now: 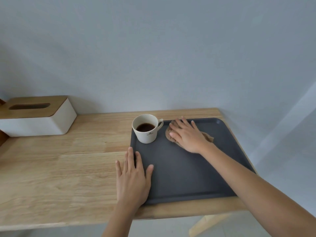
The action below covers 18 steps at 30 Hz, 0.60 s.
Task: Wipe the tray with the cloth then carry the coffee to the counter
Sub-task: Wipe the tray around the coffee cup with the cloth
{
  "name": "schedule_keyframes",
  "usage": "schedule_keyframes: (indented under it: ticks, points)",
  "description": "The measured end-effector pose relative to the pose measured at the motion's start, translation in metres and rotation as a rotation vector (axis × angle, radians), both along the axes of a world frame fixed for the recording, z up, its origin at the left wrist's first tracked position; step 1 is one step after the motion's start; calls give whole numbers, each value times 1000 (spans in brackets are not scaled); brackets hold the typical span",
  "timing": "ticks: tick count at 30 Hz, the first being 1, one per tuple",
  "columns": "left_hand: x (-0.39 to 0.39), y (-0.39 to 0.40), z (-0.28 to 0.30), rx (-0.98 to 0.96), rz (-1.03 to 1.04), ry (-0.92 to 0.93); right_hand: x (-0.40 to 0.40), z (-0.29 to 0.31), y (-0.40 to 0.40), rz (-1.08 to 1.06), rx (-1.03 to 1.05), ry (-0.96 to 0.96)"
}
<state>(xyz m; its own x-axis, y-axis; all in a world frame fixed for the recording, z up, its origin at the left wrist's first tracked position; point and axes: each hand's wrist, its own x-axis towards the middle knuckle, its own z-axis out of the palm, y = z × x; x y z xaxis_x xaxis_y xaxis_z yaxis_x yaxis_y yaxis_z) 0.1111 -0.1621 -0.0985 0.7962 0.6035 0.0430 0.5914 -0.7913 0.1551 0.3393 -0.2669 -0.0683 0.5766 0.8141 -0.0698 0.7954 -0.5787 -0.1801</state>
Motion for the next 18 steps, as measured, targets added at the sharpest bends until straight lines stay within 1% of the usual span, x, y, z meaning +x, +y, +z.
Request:
schedule_keyframes:
  ticks: [3, 6, 9, 14, 16, 18]
  points:
    - [1, -2, 2, 10, 16, -3, 18, -3, -5, -16, 5, -4]
    - [3, -2, 2, 9, 31, 3, 14, -5, -12, -40, 9, 4]
    - [3, -2, 3, 13, 40, -12, -18, -2, -27, -13, 14, 44]
    - [3, -2, 3, 16, 31, 2, -91, -1, -86, 176, 57, 40]
    - [3, -1, 3, 7, 22, 3, -98, -4, -101, 170, 62, 25]
    - [2, 2, 3, -11, 7, -4, -91, -6, -102, 104, 63, 3]
